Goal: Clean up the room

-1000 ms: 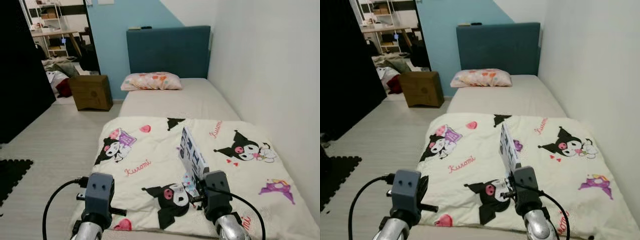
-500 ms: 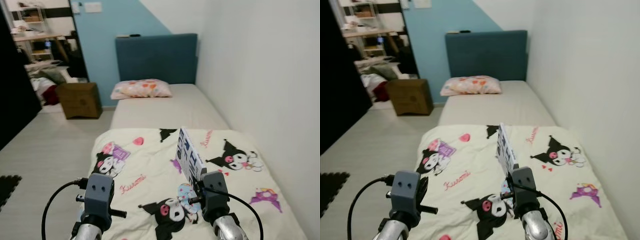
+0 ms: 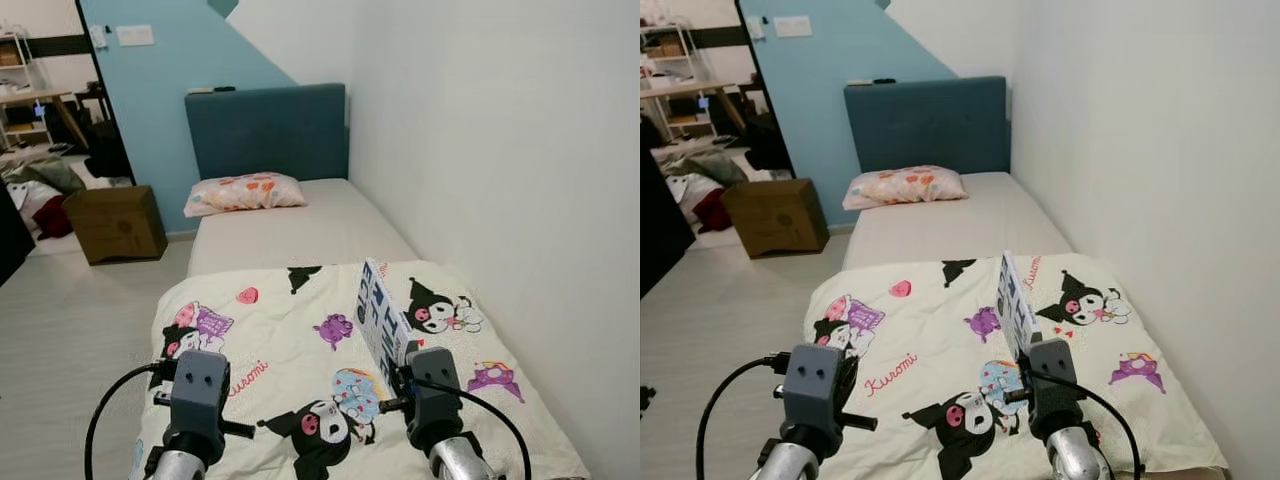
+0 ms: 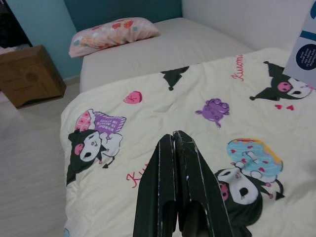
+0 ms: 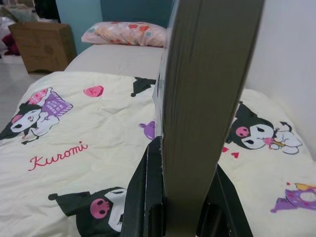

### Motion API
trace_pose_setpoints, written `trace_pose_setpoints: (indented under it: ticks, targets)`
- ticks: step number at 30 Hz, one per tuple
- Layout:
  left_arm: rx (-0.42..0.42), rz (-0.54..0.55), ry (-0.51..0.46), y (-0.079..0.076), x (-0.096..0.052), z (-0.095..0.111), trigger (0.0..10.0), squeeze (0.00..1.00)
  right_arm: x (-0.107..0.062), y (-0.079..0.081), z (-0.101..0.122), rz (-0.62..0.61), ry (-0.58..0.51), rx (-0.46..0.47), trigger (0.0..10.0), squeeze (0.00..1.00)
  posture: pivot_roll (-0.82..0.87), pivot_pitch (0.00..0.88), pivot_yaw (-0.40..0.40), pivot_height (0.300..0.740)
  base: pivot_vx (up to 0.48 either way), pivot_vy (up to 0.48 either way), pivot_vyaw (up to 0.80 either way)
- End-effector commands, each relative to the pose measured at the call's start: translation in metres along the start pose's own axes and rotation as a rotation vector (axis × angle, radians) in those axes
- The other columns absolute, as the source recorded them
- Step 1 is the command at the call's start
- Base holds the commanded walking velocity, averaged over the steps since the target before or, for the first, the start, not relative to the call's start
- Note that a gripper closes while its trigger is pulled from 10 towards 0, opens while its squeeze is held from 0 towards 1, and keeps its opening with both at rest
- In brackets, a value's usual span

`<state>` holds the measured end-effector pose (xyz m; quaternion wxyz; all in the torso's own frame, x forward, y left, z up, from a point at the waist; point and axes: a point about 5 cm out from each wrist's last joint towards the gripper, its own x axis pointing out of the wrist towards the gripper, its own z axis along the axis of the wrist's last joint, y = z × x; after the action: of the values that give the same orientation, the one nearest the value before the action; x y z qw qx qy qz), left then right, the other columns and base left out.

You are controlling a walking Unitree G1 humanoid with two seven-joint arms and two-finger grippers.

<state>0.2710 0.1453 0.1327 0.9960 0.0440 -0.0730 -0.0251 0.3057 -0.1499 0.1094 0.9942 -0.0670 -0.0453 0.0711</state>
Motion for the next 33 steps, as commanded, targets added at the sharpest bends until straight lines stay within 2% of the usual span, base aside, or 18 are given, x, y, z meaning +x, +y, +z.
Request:
trace_pose_setpoints:
  ticks: [1, 3, 6, 13, 20, 23, 27, 29, 33]
  targets:
    - [0.009, 0.006, 0.026, 0.001, -0.003, -0.006, 10.0, 0.0, 0.0, 0.003, -0.001, 0.011, 0.003, 0.002, 10.0, 0.0, -0.05, 0.096, 0.033, 0.74, 0.0, 0.0, 0.0]
    - [0.011, 0.007, 0.039, 0.002, -0.004, -0.008, 10.0, 0.0, 0.0, 0.006, -0.008, 0.022, 0.059, -0.004, 10.0, 0.0, -0.06, 0.098, 0.036, 0.74, 0.0, 0.0, 0.0]
    - [0.01, 0.008, 0.051, 0.002, -0.004, -0.01, 10.0, 0.0, 0.0, 0.008, -0.011, 0.042, 0.081, -0.014, 10.0, 0.0, -0.06, 0.102, 0.033, 0.74, 0.0, 0.0, 0.0]
    - [-0.007, 0.013, 0.063, 0.001, -0.006, -0.013, 10.0, 0.0, 0.001, 0.011, -0.011, 0.074, 0.081, -0.026, 10.0, 0.0, -0.05, 0.104, 0.027, 0.74, 0.0, 0.0, 0.0]
    - [0.014, 0.006, 0.062, 0.0, -0.007, -0.013, 10.0, 0.0, 0.001, 0.013, -0.011, 0.086, 0.078, -0.03, 10.0, 0.0, -0.05, 0.108, 0.027, 0.74, 0.0, 0.0, 0.0]
    - [0.037, -0.008, 0.056, -0.003, -0.007, -0.012, 10.0, 0.0, 0.001, 0.015, -0.009, 0.101, 0.07, -0.068, 10.0, 0.0, -0.05, 0.11, 0.028, 0.74, 0.0, -0.48, 0.8]
    - [0.021, 0.0, 0.055, -0.003, -0.007, -0.012, 10.0, 0.0, 0.001, 0.016, -0.01, 0.102, 0.069, -0.063, 10.0, 0.0, -0.05, 0.11, 0.027, 0.74, 0.0, -0.48, 0.8]
    - [0.001, 0.004, 0.056, -0.003, -0.007, -0.012, 10.0, 0.0, 0.001, 0.016, -0.01, 0.101, 0.07, -0.058, 10.0, 0.0, -0.05, 0.11, 0.026, 0.74, 0.0, 0.0, 0.8]
    - [-0.007, 0.015, 0.06, -0.001, -0.007, -0.013, 10.0, 0.0, 0.001, 0.014, -0.008, 0.096, 0.059, -0.025, 10.0, 0.0, -0.05, 0.112, 0.024, 0.74, 0.0, 0.0, 0.0]
